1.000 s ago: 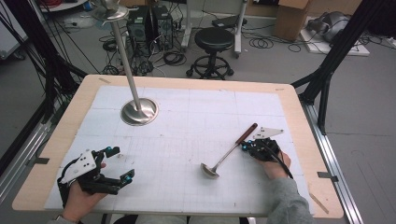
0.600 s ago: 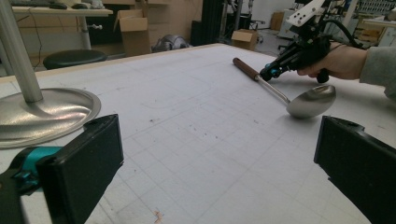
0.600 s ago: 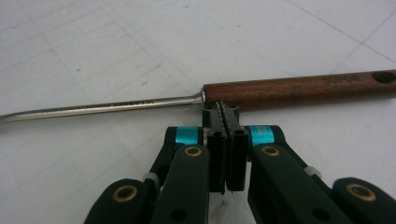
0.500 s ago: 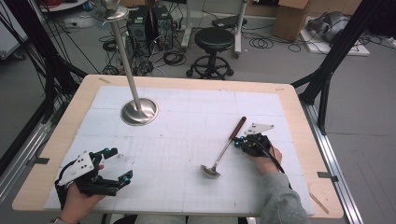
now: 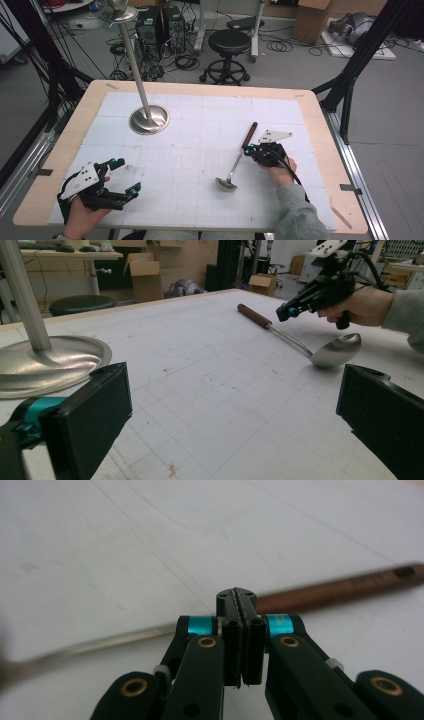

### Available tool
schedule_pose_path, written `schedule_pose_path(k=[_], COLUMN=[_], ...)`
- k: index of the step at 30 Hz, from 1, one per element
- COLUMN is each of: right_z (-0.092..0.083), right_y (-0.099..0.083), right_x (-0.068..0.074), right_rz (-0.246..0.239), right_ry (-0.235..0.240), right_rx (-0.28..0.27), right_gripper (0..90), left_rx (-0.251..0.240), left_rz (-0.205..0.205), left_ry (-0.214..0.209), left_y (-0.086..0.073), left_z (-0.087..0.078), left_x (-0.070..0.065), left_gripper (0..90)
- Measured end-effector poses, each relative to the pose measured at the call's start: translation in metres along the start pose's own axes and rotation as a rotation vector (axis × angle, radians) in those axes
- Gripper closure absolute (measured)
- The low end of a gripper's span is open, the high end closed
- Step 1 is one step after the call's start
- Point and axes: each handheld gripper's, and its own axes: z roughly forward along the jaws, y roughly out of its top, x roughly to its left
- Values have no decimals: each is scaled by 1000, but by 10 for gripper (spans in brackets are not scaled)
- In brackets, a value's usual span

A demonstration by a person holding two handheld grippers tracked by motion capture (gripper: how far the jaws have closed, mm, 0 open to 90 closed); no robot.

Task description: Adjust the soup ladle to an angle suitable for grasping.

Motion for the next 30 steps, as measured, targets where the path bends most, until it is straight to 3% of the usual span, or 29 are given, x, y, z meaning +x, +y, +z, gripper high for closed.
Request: schedule_pose_path(k=[2, 4, 16, 24, 30], right_z=[1, 8, 25, 40, 40], right_y=[1, 4, 10, 15, 16], right_x=[4, 18, 32, 49, 53], right_rz=[-15, -63, -96, -140, -139], right_ry=[16, 65, 129, 188, 192], right_rx=[7, 50, 94, 171, 187], right_gripper=[897, 897, 897, 896, 897], left_rx=[3, 5, 7, 12, 7], left_rz=[-1, 4, 2, 5, 2], left_ry=[2, -4, -7, -7, -5], left_y=[0, 0, 0, 0, 0], left_z=[0, 1, 2, 2, 2], left_x=[0, 0, 0, 0, 0], left_gripper=[18, 18, 18, 18, 18])
